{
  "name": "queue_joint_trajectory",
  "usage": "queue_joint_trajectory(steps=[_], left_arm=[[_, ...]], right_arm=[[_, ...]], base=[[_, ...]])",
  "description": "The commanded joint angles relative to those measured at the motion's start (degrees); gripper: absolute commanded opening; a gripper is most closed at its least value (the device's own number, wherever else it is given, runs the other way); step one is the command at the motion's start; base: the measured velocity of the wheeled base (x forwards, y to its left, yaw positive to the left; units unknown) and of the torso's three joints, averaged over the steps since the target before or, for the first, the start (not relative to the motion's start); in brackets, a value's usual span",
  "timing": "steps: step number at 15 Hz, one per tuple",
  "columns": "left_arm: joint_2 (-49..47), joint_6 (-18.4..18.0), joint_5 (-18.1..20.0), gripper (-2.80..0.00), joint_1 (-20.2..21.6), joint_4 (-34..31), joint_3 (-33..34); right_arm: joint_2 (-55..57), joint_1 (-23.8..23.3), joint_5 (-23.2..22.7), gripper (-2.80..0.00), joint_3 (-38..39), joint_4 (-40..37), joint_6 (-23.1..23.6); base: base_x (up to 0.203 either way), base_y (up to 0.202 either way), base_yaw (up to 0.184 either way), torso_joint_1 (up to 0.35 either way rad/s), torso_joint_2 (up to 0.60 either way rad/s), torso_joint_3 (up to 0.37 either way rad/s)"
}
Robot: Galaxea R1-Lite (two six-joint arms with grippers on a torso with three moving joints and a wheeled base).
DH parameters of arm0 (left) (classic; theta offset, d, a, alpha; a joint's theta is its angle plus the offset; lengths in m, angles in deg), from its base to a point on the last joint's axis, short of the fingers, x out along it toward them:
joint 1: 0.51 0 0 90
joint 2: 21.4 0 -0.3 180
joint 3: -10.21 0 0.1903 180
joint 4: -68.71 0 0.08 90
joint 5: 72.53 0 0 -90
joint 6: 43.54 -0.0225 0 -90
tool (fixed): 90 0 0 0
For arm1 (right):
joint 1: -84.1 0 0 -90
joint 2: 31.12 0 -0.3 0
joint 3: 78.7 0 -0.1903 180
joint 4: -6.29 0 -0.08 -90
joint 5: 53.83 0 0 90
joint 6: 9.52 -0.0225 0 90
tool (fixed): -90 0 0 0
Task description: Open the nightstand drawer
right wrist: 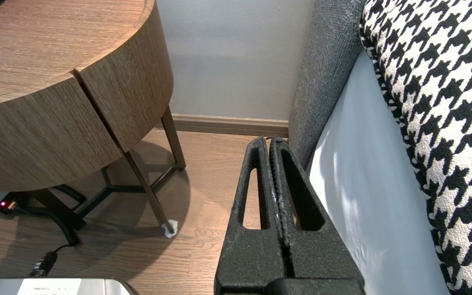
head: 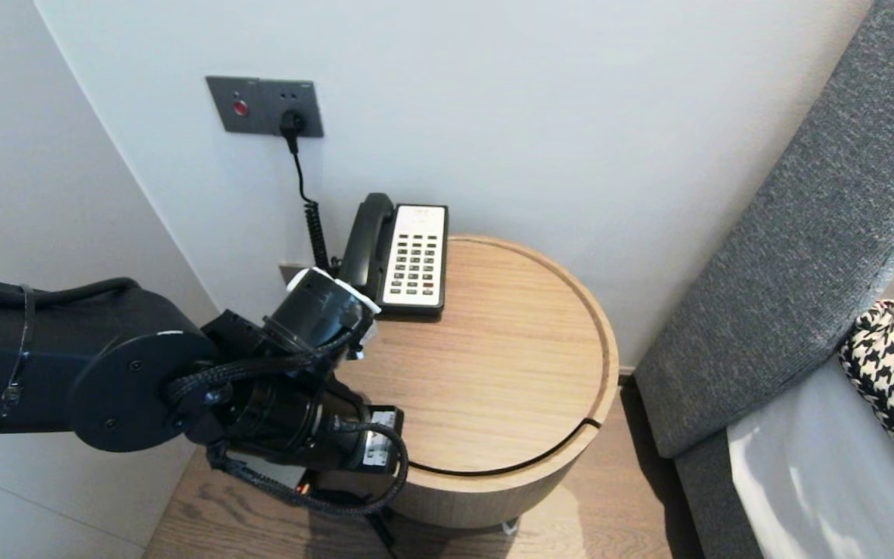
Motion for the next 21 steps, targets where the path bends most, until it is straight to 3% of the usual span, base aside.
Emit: queue_joint_trajectory(steps=[1, 9, 13, 21], left_arm=[[-0.5, 0.2, 0.1, -2.80, 0.0, -0.1, 0.8], [2.7, 0.2, 0.2, -2.80, -0.4, 1.8, 6.6], [4.2, 0.1, 0.3, -2.80, -0.7, 5.1, 12.7], [9.7, 0.1, 0.3, -2.80, -3.7, 5.8, 18.2]], right_arm=[[0.0, 0.0, 0.0, -2.80, 0.6, 0.0, 0.0], [0.0, 0.0, 0.0, -2.80, 0.6, 0.1, 0.0], [0.0, 0.0, 0.0, -2.80, 0.6, 0.0, 0.0], [0.0, 0.0, 0.0, -2.80, 0.6, 0.0, 0.0]], base=[[0.000, 0.000, 0.000, 0.000, 0.00, 0.000], [0.000, 0.000, 0.000, 0.000, 0.00, 0.000], [0.000, 0.000, 0.000, 0.000, 0.00, 0.000], [0.000, 0.000, 0.000, 0.000, 0.00, 0.000]])
